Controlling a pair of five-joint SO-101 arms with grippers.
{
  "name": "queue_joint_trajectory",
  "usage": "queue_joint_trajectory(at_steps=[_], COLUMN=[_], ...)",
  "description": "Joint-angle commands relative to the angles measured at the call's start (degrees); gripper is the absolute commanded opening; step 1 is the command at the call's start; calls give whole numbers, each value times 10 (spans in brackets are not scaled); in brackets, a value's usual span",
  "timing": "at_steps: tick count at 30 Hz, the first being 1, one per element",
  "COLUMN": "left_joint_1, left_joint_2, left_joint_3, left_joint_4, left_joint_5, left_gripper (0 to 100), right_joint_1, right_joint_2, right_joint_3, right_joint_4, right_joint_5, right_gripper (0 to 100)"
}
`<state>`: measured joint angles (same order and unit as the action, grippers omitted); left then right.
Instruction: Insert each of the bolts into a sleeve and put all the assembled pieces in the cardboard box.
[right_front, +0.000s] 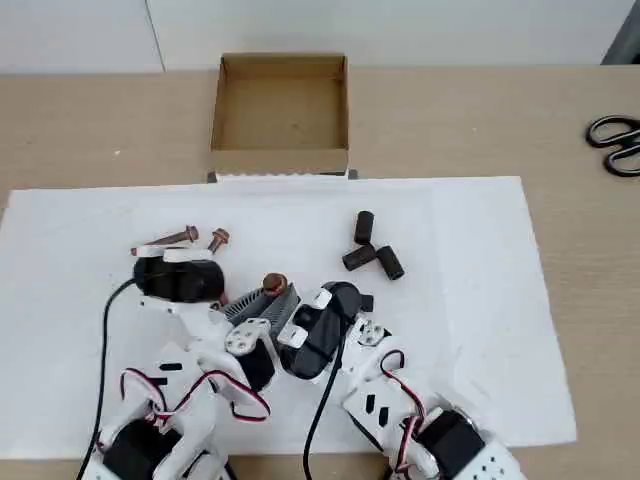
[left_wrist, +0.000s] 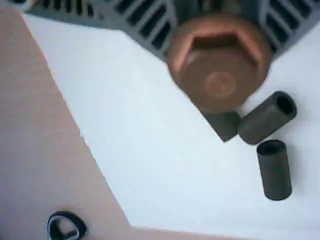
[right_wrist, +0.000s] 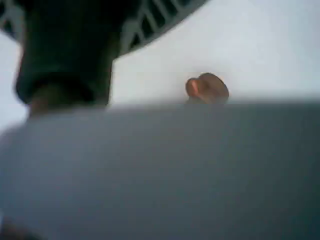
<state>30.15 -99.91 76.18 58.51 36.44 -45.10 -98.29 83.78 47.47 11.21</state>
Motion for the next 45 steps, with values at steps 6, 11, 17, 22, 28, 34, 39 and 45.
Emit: queue_joint_trajectory(at_steps=[6, 11, 17, 22, 28, 34, 39, 45], left_joint_1=[5, 6, -11, -15, -96, -169, -172, -184], left_joint_2=[-2, -1, -2, -2, -2, -4, -4, -4], left_joint_3=[13, 14, -13, -49, -80, -51, 15, 93], left_joint_4=[18, 32, 36, 43, 42, 42, 35, 2], left_joint_5=[-63, -66, -91, -112, -171, -219, -233, -233], left_gripper=[148, 318, 314, 314, 307, 31, 5, 6], right_joint_1=[-2, -2, -2, -2, 13, 99, 152, 217], right_joint_2=[-9, -9, -8, -8, -9, -9, -6, -2], right_joint_3=[-12, -11, 4, 20, 24, 18, 18, 13], right_joint_4=[-19, -15, -15, -18, -19, -20, -29, -83], right_joint_5=[5, 4, 4, 4, 3, -35, -78, -100], right_gripper=[2, 2, 2, 2, 2, 2, 2, 2])
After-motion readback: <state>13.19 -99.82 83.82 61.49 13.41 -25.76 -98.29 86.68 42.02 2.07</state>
